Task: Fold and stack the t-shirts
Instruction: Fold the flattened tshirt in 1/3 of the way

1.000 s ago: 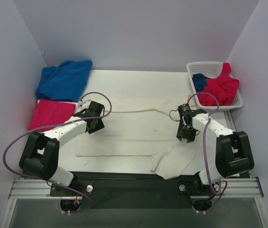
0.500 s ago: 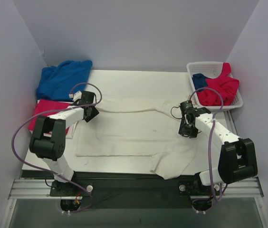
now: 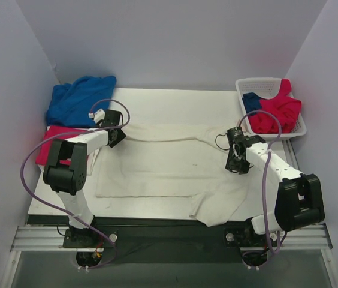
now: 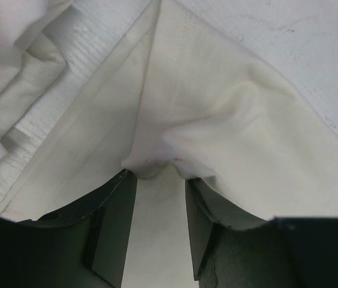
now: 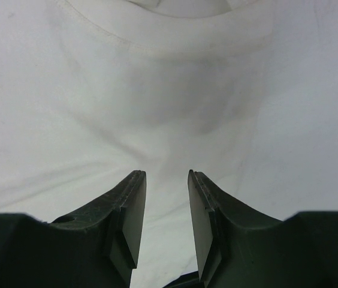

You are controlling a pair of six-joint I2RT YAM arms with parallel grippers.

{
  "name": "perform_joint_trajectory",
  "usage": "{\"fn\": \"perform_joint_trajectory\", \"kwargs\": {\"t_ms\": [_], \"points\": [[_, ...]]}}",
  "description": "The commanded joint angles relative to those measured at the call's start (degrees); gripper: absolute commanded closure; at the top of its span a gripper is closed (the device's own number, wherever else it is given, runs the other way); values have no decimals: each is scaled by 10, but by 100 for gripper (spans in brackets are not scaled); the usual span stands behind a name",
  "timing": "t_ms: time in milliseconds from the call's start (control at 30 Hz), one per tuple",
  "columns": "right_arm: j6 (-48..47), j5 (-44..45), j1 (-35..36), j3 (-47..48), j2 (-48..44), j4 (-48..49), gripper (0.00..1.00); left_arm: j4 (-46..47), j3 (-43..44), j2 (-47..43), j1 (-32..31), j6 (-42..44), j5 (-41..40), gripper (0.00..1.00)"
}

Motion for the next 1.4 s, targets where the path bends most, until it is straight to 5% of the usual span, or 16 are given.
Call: {"fn": "perform_joint_trajectory", "kwargs": {"t_ms": [0, 500, 633, 733, 1000, 1167, 1367], "points": [[8, 15, 0, 14, 11, -17, 65, -19, 43, 4, 1, 38, -32, 52], [11, 13, 11, 29, 36, -14, 69, -80, 80, 27, -14, 95, -150, 66], [12, 9, 11, 30, 42, -14, 69, -67, 61, 16, -12, 101, -172, 92], [14, 7, 16, 33, 49, -14, 70, -61, 60, 12, -11, 111, -184, 100], [15, 6, 23, 36, 53, -14, 71, -65, 33, -62, -14, 105, -156, 100], [12, 7, 26, 36, 56, -14, 71, -15, -35, -146, -24, 77, -156, 55], [11, 8, 29, 35, 58, -14, 71, -13, -42, -146, -19, 47, -103, 52]]}}
